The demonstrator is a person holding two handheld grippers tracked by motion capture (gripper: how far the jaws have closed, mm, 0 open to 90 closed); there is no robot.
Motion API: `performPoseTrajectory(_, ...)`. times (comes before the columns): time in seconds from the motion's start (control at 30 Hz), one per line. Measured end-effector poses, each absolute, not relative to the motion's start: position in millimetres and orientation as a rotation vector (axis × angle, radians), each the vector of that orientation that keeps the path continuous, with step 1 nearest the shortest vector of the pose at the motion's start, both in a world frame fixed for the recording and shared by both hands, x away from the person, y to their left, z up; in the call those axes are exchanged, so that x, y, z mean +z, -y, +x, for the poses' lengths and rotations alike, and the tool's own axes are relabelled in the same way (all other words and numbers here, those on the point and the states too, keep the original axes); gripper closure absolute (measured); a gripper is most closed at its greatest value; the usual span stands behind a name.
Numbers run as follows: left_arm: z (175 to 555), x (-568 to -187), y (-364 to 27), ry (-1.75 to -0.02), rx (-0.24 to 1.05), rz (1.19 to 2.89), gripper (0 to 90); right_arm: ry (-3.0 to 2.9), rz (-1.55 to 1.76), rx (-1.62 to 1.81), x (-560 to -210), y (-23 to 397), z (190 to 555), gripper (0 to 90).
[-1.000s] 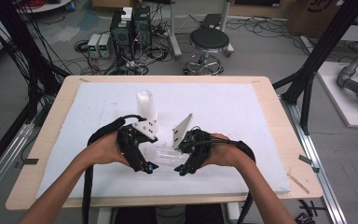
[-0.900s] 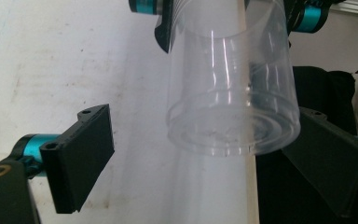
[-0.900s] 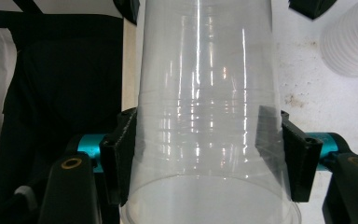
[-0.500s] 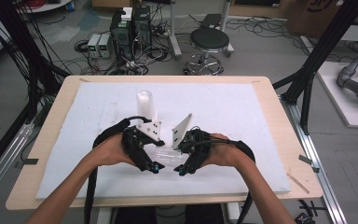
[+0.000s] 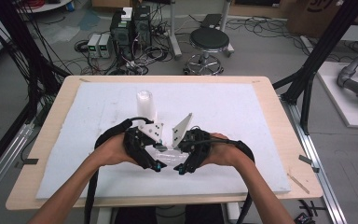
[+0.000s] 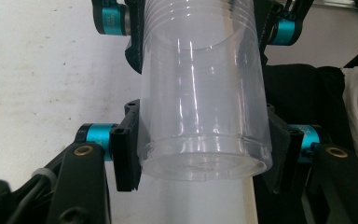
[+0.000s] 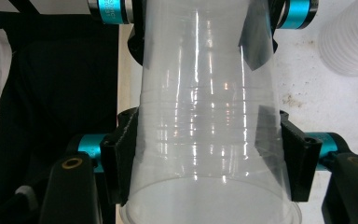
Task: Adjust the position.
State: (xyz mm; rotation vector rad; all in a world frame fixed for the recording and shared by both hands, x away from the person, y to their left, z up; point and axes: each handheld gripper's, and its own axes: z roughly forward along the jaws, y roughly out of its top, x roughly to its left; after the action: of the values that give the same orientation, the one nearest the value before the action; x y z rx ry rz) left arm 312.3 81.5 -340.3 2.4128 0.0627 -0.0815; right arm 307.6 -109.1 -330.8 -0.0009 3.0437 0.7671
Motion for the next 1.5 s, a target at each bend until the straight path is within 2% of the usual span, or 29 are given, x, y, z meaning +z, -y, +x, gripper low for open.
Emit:
performPoseTrajectory(0.07, 312.2, -339.9, -82.1, -0.066, -0.079, 2.416, 41.5, -3.036, -0.009, 0.788, -332.4, 109.2, 307.9, 26.1)
performPoseTrajectory(0.1, 312.2, -339.9, -82.1, -0.066, -0.079, 2.416, 41.5, -3.030, -0.024, 0.816, -333.6, 109.2, 308.4, 18.2)
performPoseTrajectory(0.13, 312.5, -339.5, -82.8, -0.071, -0.081, 2.411, 41.5, -3.018, -0.010, 0.844, -334.4, 109.5, 308.2, 14.0)
performPoseTrajectory(0.4, 312.4, -339.3, -84.6, -0.072, -0.071, 2.407, 41.5, -2.983, 0.004, 0.923, -332.7, 112.1, 308.8, 13.5)
performPoseTrajectory(0.53, 313.4, -352.0, -92.3, -0.097, -0.096, 2.277, 41.5, -2.930, 0.020, 1.057, -328.2, 120.1, 309.4, 13.6)
performPoseTrajectory(0.77, 308.7, -375.9, -107.3, -0.135, -0.054, 2.149, 41.4, -2.815, 0.078, 1.353, -322.8, 140.7, 311.2, 13.6)
performPoseTrajectory(1.0, 307.2, -383.7, -121.6, -0.163, -0.020, 2.060, 41.4, -2.730, 0.128, 1.473, -323.5, 156.0, 311.8, 13.7)
performPoseTrajectory(1.3, 307.9, -403.5, -142.8, -0.219, -0.020, 1.799, 41.4, -2.634, 0.188, 1.627, -330.2, 173.7, 311.9, 13.7)
performPoseTrajectory(1.5, 310.3, -399.4, -146.4, -0.221, -0.016, 1.744, 41.4, -2.594, 0.208, 1.684, -338.1, 177.3, 313.9, 14.0)
